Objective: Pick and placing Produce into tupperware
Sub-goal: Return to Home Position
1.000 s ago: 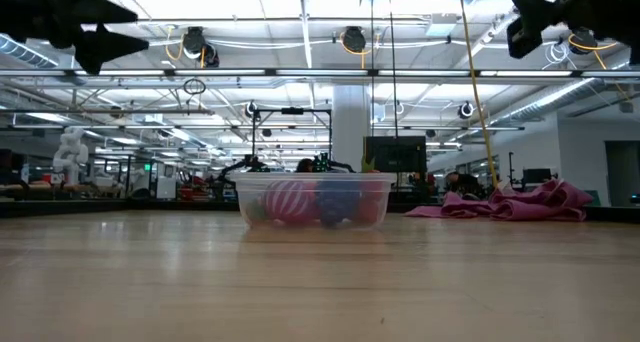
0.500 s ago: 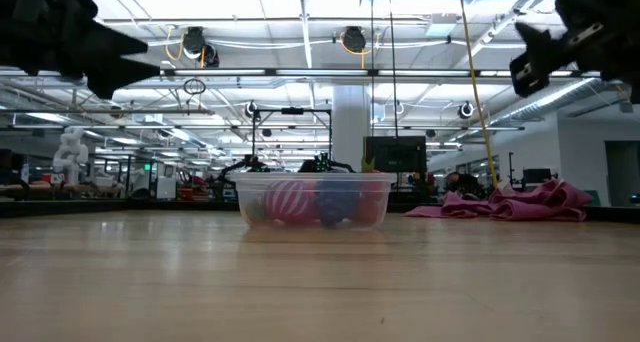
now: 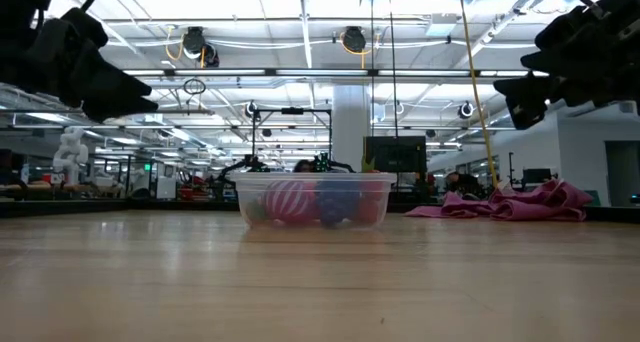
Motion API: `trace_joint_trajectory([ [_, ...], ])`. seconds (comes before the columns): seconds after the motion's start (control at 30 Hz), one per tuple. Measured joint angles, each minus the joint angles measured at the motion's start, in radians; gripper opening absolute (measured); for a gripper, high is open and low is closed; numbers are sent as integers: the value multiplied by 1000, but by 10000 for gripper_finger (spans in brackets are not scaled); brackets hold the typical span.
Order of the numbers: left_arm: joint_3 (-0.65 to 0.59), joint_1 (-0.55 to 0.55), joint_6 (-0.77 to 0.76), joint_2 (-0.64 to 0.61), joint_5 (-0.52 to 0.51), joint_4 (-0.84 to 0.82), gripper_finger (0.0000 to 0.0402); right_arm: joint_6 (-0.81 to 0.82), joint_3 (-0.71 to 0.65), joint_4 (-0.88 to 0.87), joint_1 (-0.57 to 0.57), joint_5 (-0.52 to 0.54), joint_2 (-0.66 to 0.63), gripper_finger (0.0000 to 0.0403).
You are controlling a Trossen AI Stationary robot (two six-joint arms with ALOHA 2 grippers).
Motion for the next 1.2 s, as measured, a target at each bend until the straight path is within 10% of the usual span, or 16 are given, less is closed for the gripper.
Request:
trace_joint_trajectory([
  [0.93,0,50,14,0,79,72,274,-57,-2,14,-27,-19,0,199],
  [1.2,0,50,6,0,49,75,274,-186,-2,24,-25,183,0,199],
])
